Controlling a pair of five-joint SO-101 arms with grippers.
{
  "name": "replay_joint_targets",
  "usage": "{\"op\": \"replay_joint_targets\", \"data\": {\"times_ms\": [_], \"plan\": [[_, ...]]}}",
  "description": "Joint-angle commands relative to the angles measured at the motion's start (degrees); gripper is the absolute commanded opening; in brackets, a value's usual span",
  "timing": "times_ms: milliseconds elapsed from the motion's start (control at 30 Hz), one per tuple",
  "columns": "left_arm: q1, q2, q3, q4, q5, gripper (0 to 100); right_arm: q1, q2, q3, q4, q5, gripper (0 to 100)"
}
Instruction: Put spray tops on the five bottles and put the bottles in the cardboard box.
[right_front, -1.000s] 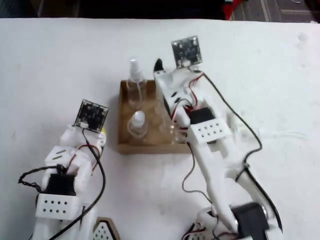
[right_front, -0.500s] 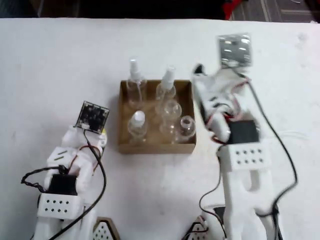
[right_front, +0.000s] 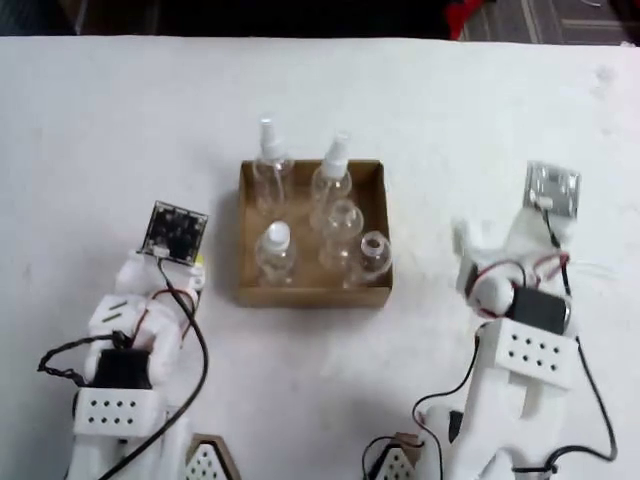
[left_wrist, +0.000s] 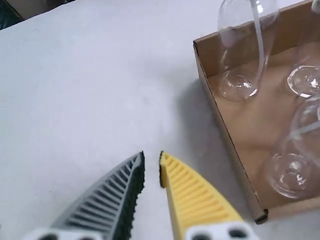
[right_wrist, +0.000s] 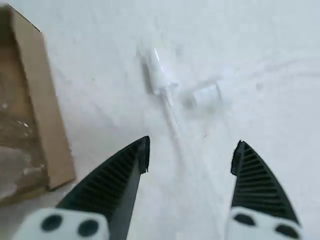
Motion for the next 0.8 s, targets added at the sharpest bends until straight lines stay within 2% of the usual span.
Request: {"op": "replay_joint_targets", "data": {"times_ms": [0,167,367,467,767], "plan": [[-1.01,-0.92,2.46,-6.15,-0.35,8,4.35,-2.77,5.71,0.13,0.53,23.7],[-1.01,-0.92,6.15,-13.01,-0.53,8,7.96,-6.02,12.84,-1.89,0.53,23.7],[-0.84,-0.92,6.33,-13.27,-0.44,8,12.88,-9.45,23.21,-14.11,0.62,23.7],[-0.57,-0.92,6.33,-12.92,-0.35,8,12.97,-11.56,26.90,-18.51,0.62,23.7],[2.68,-1.01,7.74,-13.27,-0.62,8,13.23,-20.18,30.33,-16.40,0.62,23.7]]}}
